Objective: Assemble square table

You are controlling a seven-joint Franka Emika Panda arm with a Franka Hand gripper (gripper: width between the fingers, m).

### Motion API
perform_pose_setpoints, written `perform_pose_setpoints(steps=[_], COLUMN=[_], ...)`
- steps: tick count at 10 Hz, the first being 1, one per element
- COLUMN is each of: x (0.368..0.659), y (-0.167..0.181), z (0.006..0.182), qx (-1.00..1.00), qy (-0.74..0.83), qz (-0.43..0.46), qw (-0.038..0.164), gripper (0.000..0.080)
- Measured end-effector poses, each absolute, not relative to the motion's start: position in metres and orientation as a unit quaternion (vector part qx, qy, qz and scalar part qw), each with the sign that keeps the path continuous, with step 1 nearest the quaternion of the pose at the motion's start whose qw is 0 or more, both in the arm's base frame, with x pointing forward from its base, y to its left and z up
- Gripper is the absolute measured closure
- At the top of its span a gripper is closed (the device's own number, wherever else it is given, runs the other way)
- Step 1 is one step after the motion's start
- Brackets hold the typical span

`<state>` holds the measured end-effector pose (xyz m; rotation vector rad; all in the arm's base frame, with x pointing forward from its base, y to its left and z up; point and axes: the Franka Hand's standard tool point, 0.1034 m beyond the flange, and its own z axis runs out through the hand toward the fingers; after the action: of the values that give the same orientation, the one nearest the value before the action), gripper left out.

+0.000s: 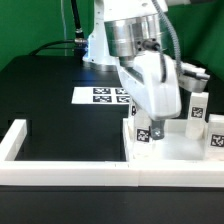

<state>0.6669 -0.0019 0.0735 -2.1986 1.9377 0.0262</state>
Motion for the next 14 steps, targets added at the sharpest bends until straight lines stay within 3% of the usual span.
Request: perform_pose_setpoints(steps=[3,4,5,8,9,10,11,14], x=[0.6659,0.6661,0.6695,0.669,0.669,0.669,0.6683,0.6682], y=[-0.0046,-0.007,-0.0093,-0.0085,-0.0085,-0.008,-0.0082,-0.009], z=[0.0711,0.0706,0.0728,0.0719,0.0718,0.0717,0.0712,0.0701], qx=[-0.811,-0.886,-0.928,-0.934,-0.934,-0.924,-0.906,-0.828], qy=[0.576,0.456,0.365,0.35,0.35,0.374,0.417,0.555], qz=[-0.001,-0.013,-0.026,-0.026,-0.026,-0.024,-0.019,-0.007], qw=[0.101,0.079,0.071,0.071,0.071,0.072,0.073,0.079], gripper=[0.0151,0.0151,0.0151,0.0168,0.0319,0.0319,0.051,0.0507])
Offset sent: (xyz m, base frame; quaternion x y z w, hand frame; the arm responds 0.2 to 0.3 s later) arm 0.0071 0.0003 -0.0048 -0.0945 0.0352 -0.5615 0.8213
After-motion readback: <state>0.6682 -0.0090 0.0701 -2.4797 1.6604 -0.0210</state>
